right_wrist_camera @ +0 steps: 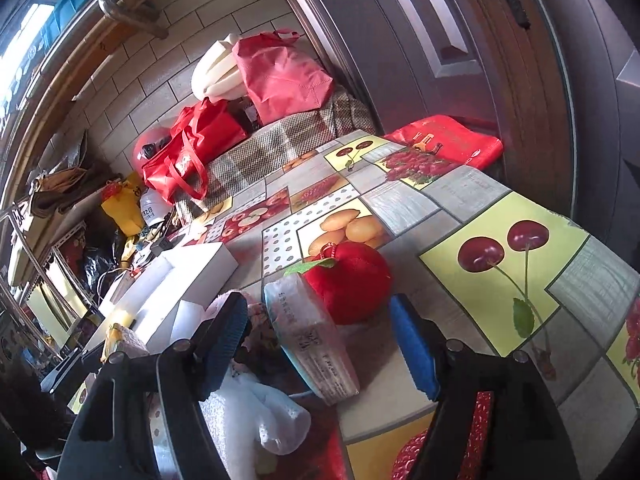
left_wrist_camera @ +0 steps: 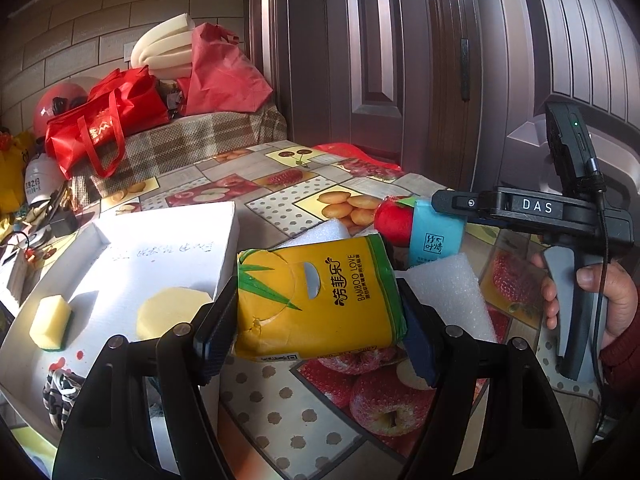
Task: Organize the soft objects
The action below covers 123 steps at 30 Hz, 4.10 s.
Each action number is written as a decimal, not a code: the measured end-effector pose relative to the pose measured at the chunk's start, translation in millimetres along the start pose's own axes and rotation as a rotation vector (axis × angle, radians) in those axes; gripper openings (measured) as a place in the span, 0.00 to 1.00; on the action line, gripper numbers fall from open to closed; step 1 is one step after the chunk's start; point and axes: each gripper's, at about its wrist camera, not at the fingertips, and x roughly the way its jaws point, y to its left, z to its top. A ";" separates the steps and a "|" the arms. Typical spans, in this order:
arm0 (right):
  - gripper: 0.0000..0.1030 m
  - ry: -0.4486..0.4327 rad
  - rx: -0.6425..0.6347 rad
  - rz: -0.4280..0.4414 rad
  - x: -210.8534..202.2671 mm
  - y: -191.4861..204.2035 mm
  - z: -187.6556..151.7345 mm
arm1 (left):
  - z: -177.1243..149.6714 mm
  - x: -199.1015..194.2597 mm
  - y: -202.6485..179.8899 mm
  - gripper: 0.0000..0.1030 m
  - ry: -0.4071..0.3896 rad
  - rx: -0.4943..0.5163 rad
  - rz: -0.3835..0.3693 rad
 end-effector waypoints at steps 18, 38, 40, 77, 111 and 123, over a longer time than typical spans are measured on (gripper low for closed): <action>0.25 -0.313 -0.186 -0.067 -54.8 40.5 -9.4 | -4.4 -25.6 -3.6 0.71 -0.139 -0.002 0.030; 0.26 -0.247 -0.349 0.032 -35.8 109.3 -33.0 | -8.7 -45.1 23.7 0.71 -0.213 -0.070 0.076; 0.26 -0.236 -0.365 0.044 -32.8 115.3 -36.0 | -11.3 -48.7 33.8 0.71 -0.214 -0.076 0.106; 0.26 -0.025 -0.426 0.138 104.3 234.3 -38.4 | -23.3 -46.5 170.9 0.72 -0.192 -0.229 0.374; 1.00 -0.142 -0.305 0.005 91.5 218.6 -31.0 | -25.1 -61.6 180.3 1.00 -0.247 -0.310 0.446; 1.00 -0.181 -0.415 0.058 56.3 226.3 -52.8 | -45.7 -85.8 201.0 1.00 -0.292 -0.527 0.428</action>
